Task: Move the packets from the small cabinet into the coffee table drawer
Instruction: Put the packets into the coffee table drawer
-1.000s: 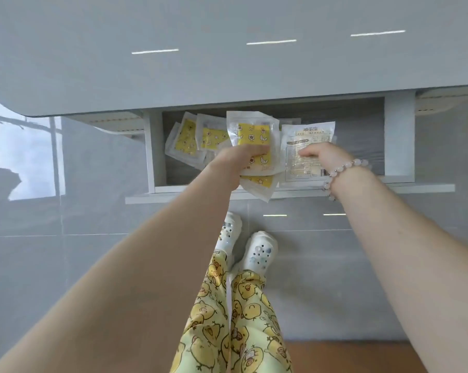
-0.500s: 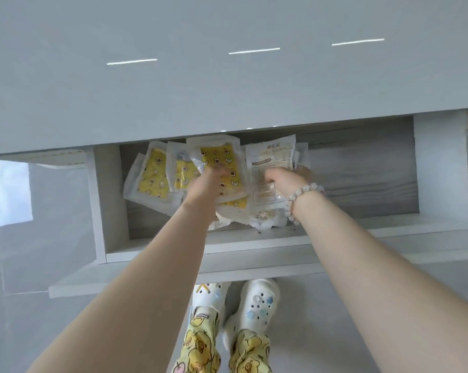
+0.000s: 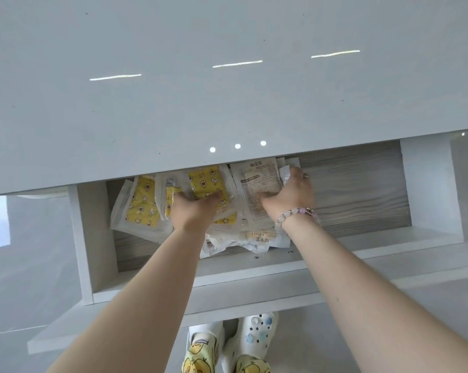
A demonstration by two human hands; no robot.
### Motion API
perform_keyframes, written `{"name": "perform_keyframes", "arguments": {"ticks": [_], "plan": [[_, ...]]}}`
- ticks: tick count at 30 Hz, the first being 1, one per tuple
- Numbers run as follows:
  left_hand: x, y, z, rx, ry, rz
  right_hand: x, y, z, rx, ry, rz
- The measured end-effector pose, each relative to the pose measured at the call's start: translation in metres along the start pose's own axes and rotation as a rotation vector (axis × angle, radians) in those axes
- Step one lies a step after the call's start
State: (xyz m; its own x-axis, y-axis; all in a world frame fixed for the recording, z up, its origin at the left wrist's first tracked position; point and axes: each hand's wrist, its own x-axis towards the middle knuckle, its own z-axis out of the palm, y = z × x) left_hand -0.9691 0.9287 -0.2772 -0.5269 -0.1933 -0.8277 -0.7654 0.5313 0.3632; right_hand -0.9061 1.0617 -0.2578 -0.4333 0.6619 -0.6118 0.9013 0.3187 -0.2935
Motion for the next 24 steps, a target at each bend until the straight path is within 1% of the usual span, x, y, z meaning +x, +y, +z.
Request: {"name": "perform_keyframes", "arguments": {"ticks": [5,8,11,15,17,19,21,22,24], "plan": [[0.001,-0.006,-0.006,0.118,0.047,0.051,-0.010,-0.009,0.006,-0.136,0.053,-0.005],[-0.003,-0.008,-0.009,0.169,0.032,0.071,-0.018,-0.016,0.011,-0.226,-0.009,-0.017],[-0.011,-0.006,-0.017,0.215,0.013,0.117,-0.028,-0.022,0.010,-0.241,-0.080,-0.007],[-0.032,0.000,-0.038,0.284,-0.012,0.142,-0.045,-0.031,-0.003,-0.289,-0.078,-0.028],[-0.045,0.004,-0.052,0.341,-0.034,0.176,-0.055,-0.038,-0.017,-0.357,-0.115,-0.054],[-0.066,0.011,-0.072,0.463,-0.072,0.223,-0.069,-0.049,-0.038,-0.426,-0.186,-0.111],[-0.093,0.022,-0.094,0.674,-0.110,0.312,-0.086,-0.062,-0.066,-0.474,-0.224,-0.200],[-0.107,0.030,-0.106,0.773,-0.110,0.372,-0.094,-0.071,-0.082,-0.497,-0.221,-0.252],[-0.134,0.050,-0.130,0.894,-0.069,0.493,-0.114,-0.093,-0.117,-0.543,-0.178,-0.369]]}}
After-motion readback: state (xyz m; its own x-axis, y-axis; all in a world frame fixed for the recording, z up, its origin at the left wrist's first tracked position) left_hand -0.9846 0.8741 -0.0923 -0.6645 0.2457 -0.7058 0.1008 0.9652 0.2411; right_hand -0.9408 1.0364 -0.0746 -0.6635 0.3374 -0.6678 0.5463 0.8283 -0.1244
